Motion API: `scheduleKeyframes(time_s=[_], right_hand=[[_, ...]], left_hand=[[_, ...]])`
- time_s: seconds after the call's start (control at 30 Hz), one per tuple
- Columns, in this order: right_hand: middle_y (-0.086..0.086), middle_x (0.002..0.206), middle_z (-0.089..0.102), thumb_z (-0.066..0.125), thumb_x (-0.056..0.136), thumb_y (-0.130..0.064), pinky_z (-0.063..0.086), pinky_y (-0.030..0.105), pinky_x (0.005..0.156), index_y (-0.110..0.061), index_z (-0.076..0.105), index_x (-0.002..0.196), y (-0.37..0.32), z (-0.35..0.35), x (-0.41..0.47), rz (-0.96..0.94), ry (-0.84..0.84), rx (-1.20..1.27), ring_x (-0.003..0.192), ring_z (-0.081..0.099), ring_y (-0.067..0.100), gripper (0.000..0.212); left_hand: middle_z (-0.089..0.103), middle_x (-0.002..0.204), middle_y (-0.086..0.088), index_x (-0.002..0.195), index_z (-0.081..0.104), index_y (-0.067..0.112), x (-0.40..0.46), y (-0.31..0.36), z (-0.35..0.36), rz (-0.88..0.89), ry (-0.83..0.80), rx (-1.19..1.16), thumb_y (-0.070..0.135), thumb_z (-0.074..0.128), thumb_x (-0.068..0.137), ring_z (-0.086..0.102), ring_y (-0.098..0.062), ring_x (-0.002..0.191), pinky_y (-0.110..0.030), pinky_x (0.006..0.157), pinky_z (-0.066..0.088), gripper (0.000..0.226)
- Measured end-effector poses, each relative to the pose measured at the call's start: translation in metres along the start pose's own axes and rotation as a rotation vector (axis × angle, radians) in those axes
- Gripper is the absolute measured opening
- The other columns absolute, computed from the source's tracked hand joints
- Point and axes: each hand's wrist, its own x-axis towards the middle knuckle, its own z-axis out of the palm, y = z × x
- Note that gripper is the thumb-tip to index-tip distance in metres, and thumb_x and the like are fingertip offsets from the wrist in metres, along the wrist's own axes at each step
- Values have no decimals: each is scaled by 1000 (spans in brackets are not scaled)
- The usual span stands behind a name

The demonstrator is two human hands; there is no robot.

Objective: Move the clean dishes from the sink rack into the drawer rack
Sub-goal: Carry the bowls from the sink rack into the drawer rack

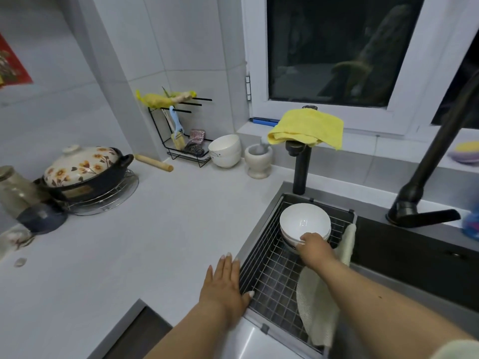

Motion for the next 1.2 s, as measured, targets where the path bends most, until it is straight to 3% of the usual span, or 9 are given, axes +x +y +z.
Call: scheduleKeyframes(time_s=[0.1,0.17,0.37,0.53,0.67,0.77,0.87,1.03,1.2], right_hand=[[11,100,60,45,90,-6,39,28,61,-6,64,93,4,4,11,-14,26,-44,86,61,30,19],[10,91,56,46,90,-1,37,27,60,-7,63,86,6,5,16,-40,40,-108,85,62,31,18],[9,100,47,48,97,-16,37,27,69,-2,63,100,3,1,15,-124,34,-272,86,56,28,21],[7,98,50,47,96,-14,38,26,70,-5,65,112,4,-3,18,-99,36,-306,93,60,29,26],[6,93,49,46,96,-13,32,23,73,-4,60,119,-1,-9,22,-66,-29,-323,86,47,22,28],[9,98,57,48,96,-15,34,24,72,-4,61,119,-2,-10,20,-44,-64,-338,92,56,24,28],[13,113,61,52,93,-13,42,26,74,-6,64,115,-1,-9,19,-72,29,-331,98,61,26,27],[14,116,54,58,92,-21,36,23,71,-4,66,112,0,-15,18,-71,112,-282,96,60,29,27],[15,113,52,48,87,-1,34,24,66,-1,67,104,-2,-18,11,-98,220,-160,76,48,24,25]], left_hand=[[-32,152,-10,145,-27,15,2,0,2,-1,-4,9,63,12,95,-29,-26,141,-49,119,-10,80],[-32,153,-10,146,-26,15,3,0,4,-2,-3,9,63,12,95,-29,-25,141,-49,119,-10,80],[-31,154,-10,146,-26,15,5,-1,7,-5,-1,0,63,12,95,-30,-25,142,-50,119,-10,80],[-31,154,-10,147,-25,15,4,-1,5,-9,-13,1,62,12,95,-30,-25,142,-49,118,-11,80],[-31,154,-10,147,-25,16,4,-1,5,-9,-7,-2,63,12,95,-29,-25,142,-49,119,-10,80],[-31,154,-10,147,-25,16,4,-1,5,-9,-8,-4,63,12,95,-29,-25,142,-49,119,-10,79],[-31,154,-10,147,-25,17,4,-1,5,-10,-10,-4,63,12,95,-30,-25,142,-50,119,-10,79],[-31,155,-10,147,-25,17,4,-2,6,-7,-14,-15,63,12,95,-30,-25,142,-50,119,-9,79],[-30,155,-10,147,-25,17,4,-2,6,1,-10,-24,64,12,94,-29,-25,142,-50,119,-8,79]])
